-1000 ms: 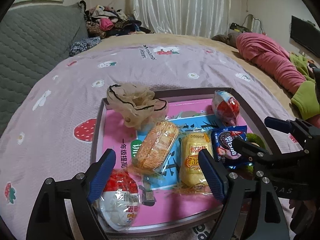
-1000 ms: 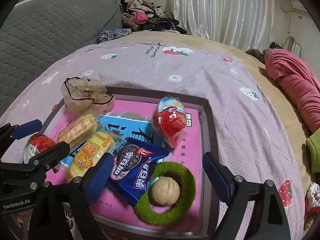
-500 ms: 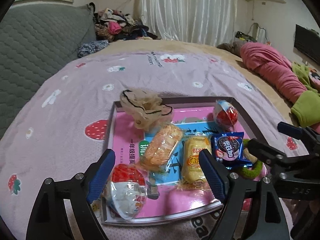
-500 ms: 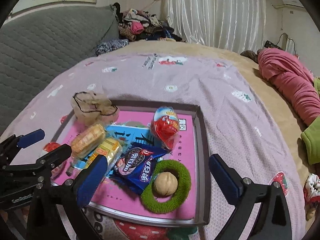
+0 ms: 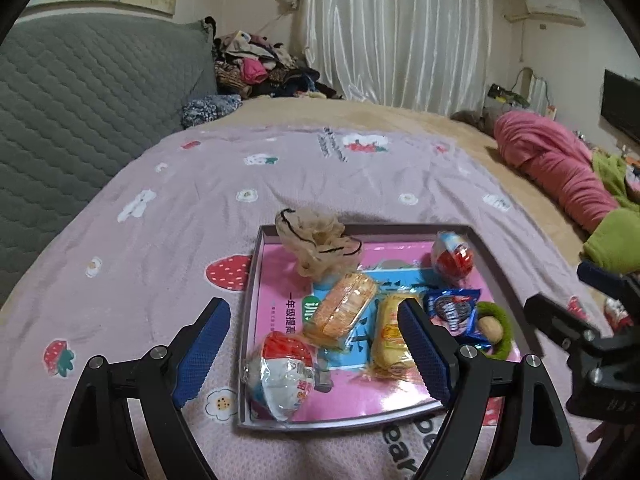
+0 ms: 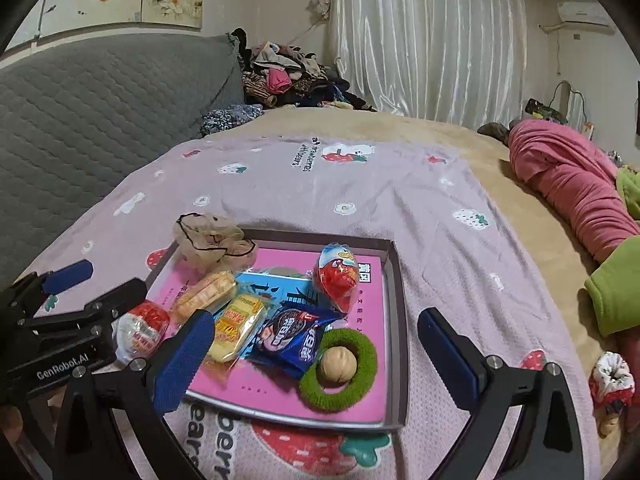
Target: Organize objects
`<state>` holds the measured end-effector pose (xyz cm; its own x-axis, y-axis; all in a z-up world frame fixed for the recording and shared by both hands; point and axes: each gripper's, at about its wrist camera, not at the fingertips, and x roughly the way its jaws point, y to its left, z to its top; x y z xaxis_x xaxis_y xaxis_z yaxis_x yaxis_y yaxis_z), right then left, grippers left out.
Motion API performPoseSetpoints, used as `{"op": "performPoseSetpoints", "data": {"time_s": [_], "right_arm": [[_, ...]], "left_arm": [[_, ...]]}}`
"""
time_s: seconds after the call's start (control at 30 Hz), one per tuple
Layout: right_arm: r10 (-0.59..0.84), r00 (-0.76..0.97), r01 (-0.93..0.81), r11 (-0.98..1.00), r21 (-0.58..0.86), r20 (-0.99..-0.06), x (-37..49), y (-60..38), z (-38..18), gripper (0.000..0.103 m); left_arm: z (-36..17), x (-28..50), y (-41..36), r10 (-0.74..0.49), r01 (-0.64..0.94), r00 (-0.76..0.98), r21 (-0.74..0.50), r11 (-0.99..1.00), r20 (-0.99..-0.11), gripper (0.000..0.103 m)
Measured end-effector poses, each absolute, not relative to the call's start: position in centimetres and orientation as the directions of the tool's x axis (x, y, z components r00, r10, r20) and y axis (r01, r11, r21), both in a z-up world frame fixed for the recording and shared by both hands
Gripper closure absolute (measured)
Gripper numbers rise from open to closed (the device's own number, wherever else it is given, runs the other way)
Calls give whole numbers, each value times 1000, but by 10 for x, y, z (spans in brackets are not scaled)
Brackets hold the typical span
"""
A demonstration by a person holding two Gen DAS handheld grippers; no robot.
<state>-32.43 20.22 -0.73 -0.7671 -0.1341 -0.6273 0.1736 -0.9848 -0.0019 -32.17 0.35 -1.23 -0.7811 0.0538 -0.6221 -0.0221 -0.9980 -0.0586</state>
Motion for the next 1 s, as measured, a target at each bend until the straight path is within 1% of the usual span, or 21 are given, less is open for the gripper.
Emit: {"op": "performPoseSetpoints", "data": {"time_s": [0.17, 0.37, 0.63, 0.73, 0.87, 1.0], "right_arm": [[-145, -772, 182, -983, 3, -619, -305, 200, 5, 1], [-143, -777, 180, -984, 0, -613, -283, 200, 20, 1], [-138, -812, 175, -985, -11, -567, -247, 202, 50, 1], [-130, -827, 168, -986, -19, -547, -231, 202, 59, 1], [-81, -851, 132, -989, -61, -519, -213, 203, 67, 1], [-75, -849, 126, -990, -63, -524, -197, 205, 72, 1]], "left_arm": [[4, -306, 4, 64, -29, -783, -66, -997, -618, 16], [24, -279, 6, 31, -26, -803, -17, -1000, -595, 16], [49, -235, 0, 31, -21, -813, -24, -999, -582, 16], [58, -217, -2, 21, -12, -821, -19, -1000, -570, 16], [65, -197, 1, 1, -7, -821, 9, -1000, -570, 16], [71, -178, 4, -8, -10, -824, 28, -1000, -567, 16]]}}
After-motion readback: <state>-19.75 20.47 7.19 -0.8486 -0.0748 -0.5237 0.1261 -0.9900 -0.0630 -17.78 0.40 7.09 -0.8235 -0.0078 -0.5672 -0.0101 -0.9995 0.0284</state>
